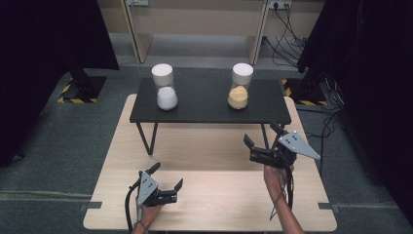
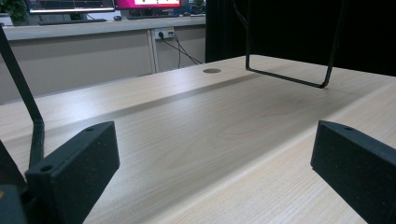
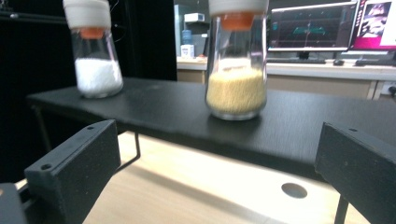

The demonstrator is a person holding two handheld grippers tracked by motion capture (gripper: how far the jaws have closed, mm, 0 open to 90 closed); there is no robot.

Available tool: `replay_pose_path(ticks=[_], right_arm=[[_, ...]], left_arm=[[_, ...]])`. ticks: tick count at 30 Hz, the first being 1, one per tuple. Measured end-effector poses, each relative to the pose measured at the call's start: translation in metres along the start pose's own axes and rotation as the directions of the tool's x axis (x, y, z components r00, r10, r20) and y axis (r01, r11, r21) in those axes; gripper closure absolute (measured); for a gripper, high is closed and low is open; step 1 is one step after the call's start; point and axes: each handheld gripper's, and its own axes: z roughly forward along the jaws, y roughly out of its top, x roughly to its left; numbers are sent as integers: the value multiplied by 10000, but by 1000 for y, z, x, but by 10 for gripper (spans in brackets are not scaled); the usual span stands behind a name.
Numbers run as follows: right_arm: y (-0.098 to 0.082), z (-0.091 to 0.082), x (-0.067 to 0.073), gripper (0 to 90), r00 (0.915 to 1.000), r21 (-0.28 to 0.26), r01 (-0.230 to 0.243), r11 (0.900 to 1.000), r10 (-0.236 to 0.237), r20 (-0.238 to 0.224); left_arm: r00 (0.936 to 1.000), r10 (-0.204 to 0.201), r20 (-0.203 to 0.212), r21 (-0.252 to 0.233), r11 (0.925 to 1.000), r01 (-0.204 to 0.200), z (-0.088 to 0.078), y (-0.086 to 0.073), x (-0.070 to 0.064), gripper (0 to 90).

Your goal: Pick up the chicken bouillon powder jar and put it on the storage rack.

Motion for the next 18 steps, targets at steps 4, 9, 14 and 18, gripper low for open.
replay_pose_path(ticks=[4, 9, 14, 18], right_arm=[[-14, -7, -2, 1, 9992, -28, 331, 9994, -332, -220], [-32, -15, -4, 0, 9988, -131, 364, 9993, -368, -338], [-51, -21, -5, 1, 9987, -297, 238, 9993, -251, -441], [-65, -24, -3, 1, 9986, -175, 135, 9998, -144, -515]], left_arm=[[10000, 8, 0, 2, 10000, -8, 0, 0, 0, 2], [10000, 3, -2, -2, 10000, -3, 0, 0, 0, 2], [10000, -22, -3, 0, 10000, 22, 0, 0, 0, 2], [10000, -8, 0, 9, 10000, 8, 0, 0, 0, 2]])
